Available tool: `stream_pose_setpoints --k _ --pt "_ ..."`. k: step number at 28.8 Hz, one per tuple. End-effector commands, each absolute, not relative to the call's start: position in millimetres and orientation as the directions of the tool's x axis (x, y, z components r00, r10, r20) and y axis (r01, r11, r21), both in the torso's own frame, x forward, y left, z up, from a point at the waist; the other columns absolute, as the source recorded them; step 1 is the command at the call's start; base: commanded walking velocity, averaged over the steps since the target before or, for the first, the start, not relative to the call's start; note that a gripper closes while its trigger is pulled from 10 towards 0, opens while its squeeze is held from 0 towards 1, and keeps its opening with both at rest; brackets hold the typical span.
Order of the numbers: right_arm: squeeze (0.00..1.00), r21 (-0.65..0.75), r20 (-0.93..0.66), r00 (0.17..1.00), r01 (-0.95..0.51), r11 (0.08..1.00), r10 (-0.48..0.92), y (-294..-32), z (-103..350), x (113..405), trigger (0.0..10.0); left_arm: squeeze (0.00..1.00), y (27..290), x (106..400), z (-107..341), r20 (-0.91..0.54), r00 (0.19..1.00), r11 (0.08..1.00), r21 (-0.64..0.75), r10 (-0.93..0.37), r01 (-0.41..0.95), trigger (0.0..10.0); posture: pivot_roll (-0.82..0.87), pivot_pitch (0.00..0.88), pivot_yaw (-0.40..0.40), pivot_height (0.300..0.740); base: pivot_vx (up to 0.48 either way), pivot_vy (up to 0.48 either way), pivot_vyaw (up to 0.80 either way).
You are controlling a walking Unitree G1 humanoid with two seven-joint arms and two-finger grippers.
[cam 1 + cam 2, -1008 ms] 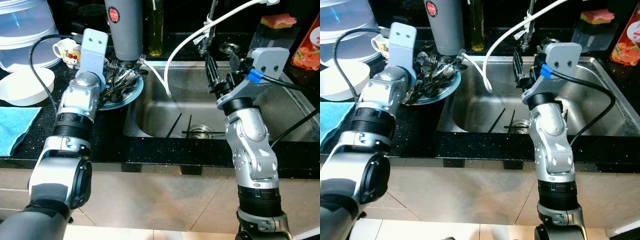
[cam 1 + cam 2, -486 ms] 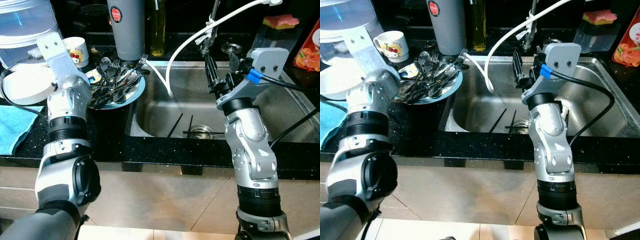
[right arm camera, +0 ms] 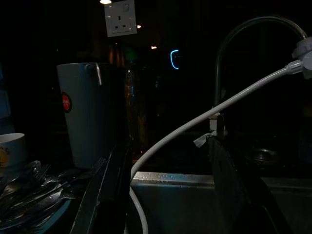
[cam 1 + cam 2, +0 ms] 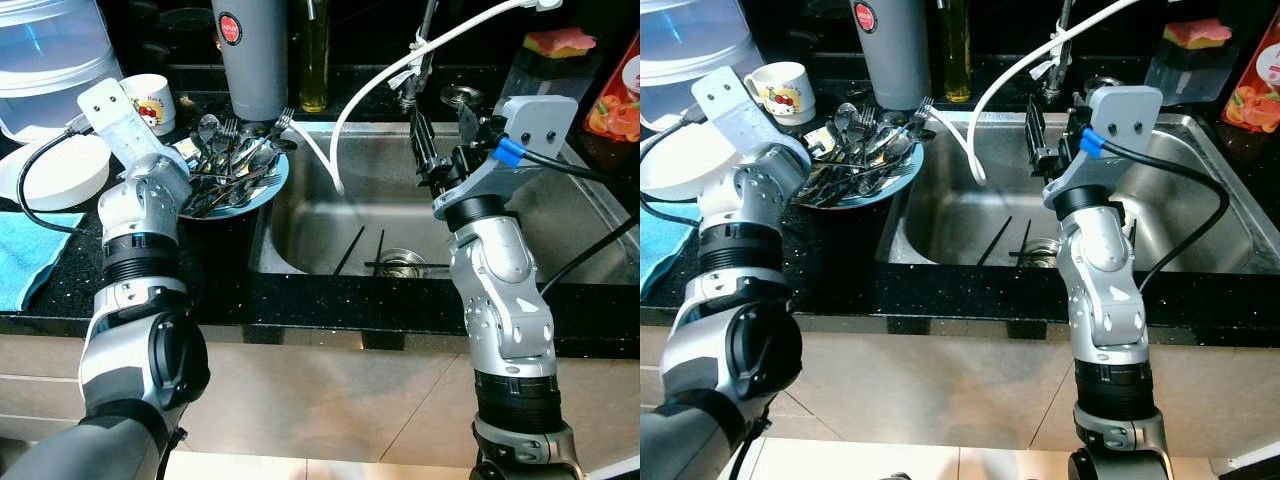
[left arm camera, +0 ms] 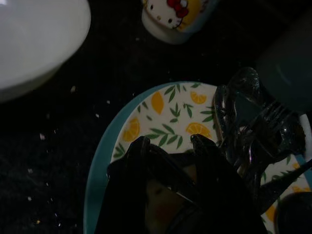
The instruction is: Kitchen organization
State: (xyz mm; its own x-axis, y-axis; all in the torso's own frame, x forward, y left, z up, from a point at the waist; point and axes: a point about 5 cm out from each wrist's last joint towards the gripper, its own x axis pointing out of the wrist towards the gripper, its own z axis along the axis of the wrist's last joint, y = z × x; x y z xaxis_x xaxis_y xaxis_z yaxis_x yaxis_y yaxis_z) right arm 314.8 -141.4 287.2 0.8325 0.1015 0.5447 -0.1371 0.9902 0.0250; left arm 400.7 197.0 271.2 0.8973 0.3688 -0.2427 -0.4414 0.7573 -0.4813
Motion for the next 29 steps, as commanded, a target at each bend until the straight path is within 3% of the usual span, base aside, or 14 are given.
stream_pose_setpoints --k 1,11,17,29 --pt "0.0 0.026 0.541 0.834 -0.147 0.989 0.11 -137.9 287.4 316.8 10.0 0.0 196.5 399.3 272.0 -0.256 0.893 0.728 -0.518 0.369 -0.449 10.0 0.09 0.078 0.05 0.74 0.0 0.0 0.0" --pt "0.0 0.027 0.54 0.834 -0.147 0.989 0.11 -138.3 287.6 316.7 10.0 0.0 199.7 398.0 266.0 -0.3 0.87 0.699 -0.518 0.391 -0.493 10.0 0.09 0.08 0.049 0.74 0.0 0.0 0.0" --pt "0.0 0.027 0.539 0.835 -0.147 0.989 0.109 -138.7 287.3 316.7 10.0 0.0 202.2 394.7 281.2 -0.21 0.876 0.732 -0.484 0.434 -0.479 10.0 0.09 0.079 0.047 0.74 0.0 0.0 0.0" --pt "0.0 0.026 0.542 0.833 -0.15 0.988 0.112 -137.5 287.8 317.2 10.0 0.0 200.8 395.6 262.0 -0.299 0.856 0.709 -0.48 0.421 -0.516 10.0 0.09 0.065 0.049 0.74 0.0 0.0 0.0"
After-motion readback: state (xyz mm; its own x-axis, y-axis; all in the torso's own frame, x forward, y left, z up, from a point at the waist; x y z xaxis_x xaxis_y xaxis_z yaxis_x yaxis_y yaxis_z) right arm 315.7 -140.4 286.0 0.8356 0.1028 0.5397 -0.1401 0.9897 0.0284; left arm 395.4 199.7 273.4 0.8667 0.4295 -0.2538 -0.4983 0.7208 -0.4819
